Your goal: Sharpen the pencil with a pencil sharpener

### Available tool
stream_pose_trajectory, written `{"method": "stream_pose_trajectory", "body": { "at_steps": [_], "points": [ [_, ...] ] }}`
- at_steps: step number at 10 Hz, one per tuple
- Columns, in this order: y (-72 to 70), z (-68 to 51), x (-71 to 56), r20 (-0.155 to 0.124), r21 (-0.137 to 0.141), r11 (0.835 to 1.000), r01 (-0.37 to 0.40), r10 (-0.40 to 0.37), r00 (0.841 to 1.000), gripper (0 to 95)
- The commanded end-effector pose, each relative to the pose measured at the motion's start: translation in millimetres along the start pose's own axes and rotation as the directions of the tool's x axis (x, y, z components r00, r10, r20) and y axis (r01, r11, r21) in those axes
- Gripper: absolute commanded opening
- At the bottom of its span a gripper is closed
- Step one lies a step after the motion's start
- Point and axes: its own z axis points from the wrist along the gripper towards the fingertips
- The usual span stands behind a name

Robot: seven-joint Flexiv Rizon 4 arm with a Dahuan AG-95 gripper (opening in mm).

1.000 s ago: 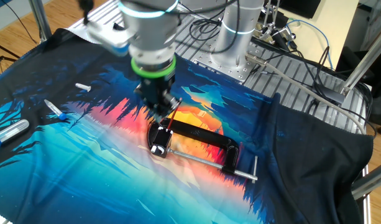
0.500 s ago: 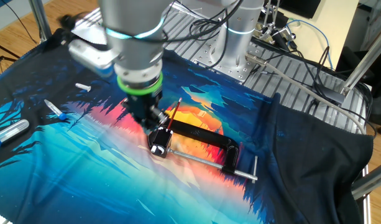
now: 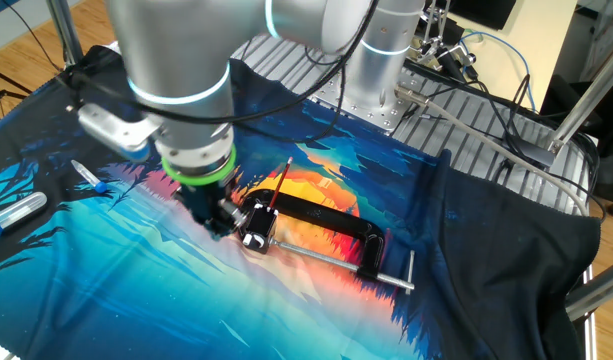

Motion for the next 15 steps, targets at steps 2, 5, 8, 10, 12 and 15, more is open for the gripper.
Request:
{"method": "stream_pose_trajectory", "body": {
  "at_steps": [2,5,8,10,12,15],
  "points": [
    [-2.3,11.1,-7.0,0.004,0.002,1.0,0.006,-0.006,1.0,0.0],
    [-6.6,24.3,-16.9,0.005,-0.001,1.0,0.016,-0.016,1.0,0.0],
    [-8.3,31.0,-19.8,0.003,-0.003,1.0,0.015,-0.015,1.0,0.0],
    [-8.1,31.4,-19.5,-0.003,0.001,1.0,0.017,-0.017,1.0,0.0],
    [-8.0,31.4,-19.4,0.004,0.001,1.0,0.009,-0.009,1.0,0.0],
    [-8.1,31.4,-19.4,0.003,-0.001,1.0,0.012,-0.012,1.0,0.0]
  ]
}}
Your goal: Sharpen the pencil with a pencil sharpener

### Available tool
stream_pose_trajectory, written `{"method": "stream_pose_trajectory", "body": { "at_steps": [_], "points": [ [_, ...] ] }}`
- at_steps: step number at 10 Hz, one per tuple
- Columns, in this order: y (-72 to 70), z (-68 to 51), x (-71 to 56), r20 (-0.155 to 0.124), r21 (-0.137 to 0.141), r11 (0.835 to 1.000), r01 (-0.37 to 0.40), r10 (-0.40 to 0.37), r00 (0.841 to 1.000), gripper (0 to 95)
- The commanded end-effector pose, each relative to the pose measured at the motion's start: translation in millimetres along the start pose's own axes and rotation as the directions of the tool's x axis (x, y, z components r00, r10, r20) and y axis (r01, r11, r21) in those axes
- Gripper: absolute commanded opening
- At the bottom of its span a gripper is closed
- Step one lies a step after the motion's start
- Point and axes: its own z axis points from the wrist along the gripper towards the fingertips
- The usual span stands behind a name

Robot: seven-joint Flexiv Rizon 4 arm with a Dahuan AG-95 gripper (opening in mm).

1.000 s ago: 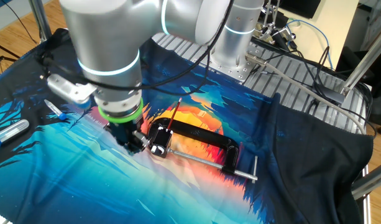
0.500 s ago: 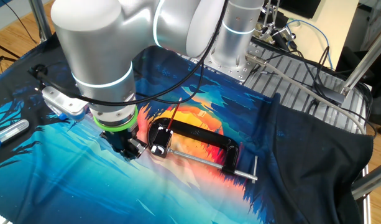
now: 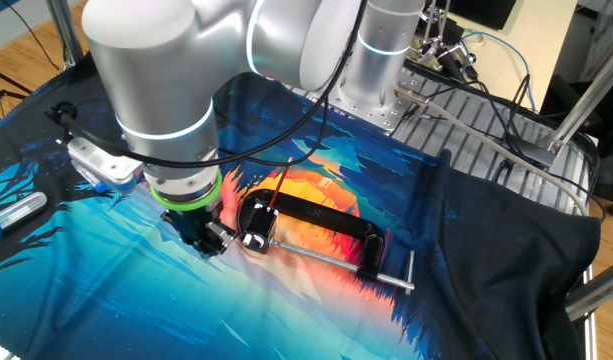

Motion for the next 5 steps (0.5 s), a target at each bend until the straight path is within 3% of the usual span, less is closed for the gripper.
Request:
{"method": "stream_pose_trajectory", "body": {
  "at_steps": [1,5],
  "points": [
    [-0.2,-0.1,-0.3,-0.002,0.0,1.0,0.006,-0.006,1.0,0.0],
    [-0.2,-0.1,-0.3,-0.012,0.002,1.0,0.01,-0.01,1.0,0.0]
  ]
}}
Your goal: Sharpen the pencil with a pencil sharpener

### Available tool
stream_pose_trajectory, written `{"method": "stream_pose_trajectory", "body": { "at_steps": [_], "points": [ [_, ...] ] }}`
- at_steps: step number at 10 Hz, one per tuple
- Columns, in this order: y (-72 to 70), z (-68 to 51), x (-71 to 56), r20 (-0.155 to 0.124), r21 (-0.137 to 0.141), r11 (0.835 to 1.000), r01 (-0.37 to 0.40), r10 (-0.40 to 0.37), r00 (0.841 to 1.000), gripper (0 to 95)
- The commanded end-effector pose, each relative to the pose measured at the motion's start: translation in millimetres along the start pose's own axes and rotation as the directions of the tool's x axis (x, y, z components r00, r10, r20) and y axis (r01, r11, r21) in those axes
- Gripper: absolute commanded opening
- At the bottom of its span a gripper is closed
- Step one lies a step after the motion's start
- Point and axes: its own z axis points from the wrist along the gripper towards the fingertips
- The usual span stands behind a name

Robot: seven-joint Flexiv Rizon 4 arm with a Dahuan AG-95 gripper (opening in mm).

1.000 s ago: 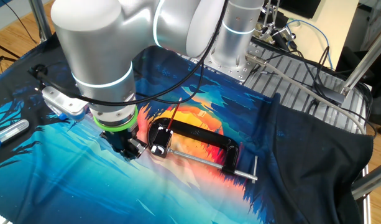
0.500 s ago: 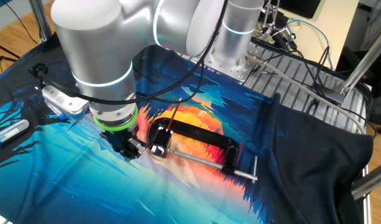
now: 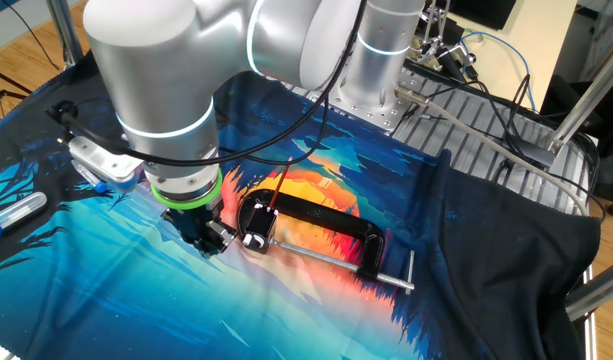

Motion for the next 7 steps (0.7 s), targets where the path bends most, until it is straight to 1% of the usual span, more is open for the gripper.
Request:
{"method": "stream_pose_trajectory", "body": {
  "at_steps": [1,3,4,5,6,7],
  "points": [
    [0.4,-0.1,-0.1,-0.002,-0.005,1.0,-0.003,0.003,1.0,0.0],
    [0.4,-0.1,-0.1,-0.035,-0.015,1.0,-0.024,0.024,0.999,0.0],
    [0.4,-0.1,-0.1,-0.036,-0.015,0.999,-0.033,0.033,0.999,0.0],
    [0.4,-0.1,-0.1,-0.035,-0.003,0.999,-0.033,0.033,0.999,0.0],
    [0.4,-0.1,-0.1,-0.035,0.002,1.0,-0.032,0.032,0.999,0.0],
    [0.4,-0.1,-0.1,-0.041,-0.003,0.999,-0.032,0.032,0.999,0.0]
  ]
}}
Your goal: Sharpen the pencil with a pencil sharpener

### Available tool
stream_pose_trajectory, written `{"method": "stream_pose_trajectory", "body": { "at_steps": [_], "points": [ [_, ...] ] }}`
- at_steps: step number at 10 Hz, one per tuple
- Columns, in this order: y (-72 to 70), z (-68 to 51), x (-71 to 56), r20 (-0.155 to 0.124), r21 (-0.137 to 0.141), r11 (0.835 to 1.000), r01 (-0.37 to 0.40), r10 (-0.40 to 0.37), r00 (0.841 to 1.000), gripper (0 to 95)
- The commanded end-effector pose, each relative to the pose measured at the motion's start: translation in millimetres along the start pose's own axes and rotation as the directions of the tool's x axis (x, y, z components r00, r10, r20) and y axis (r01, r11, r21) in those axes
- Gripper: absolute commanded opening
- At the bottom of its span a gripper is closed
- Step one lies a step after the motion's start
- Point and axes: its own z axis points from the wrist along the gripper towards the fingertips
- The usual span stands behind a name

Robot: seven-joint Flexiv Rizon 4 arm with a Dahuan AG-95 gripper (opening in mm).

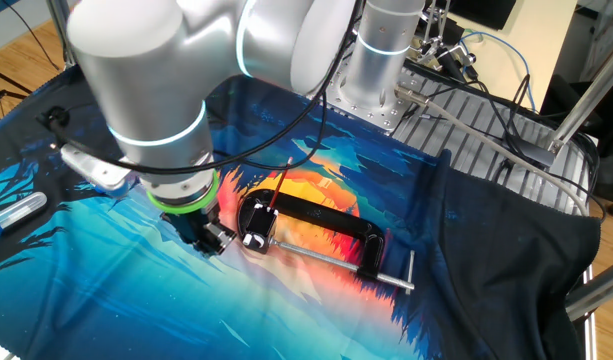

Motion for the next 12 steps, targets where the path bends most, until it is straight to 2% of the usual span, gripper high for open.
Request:
{"method": "stream_pose_trajectory", "body": {
  "at_steps": [1,3,5,10,12],
  "points": [
    [-0.4,-0.6,2.6,-0.006,-0.008,1.0,0.001,-0.001,1.0,0.0],
    [1.1,1.4,1.1,-0.005,0.011,1.0,-0.009,0.01,1.0,0.0],
    [7.7,11.0,-6.2,0.0,0.05,0.999,-0.018,0.018,1.0,0.0],
    [21.8,40.5,-23.9,0.0,0.057,0.998,-0.026,0.026,1.0,0.0],
    [23.0,48.2,-27.9,-0.003,0.056,0.998,-0.027,0.027,1.0,0.0]
  ]
}}
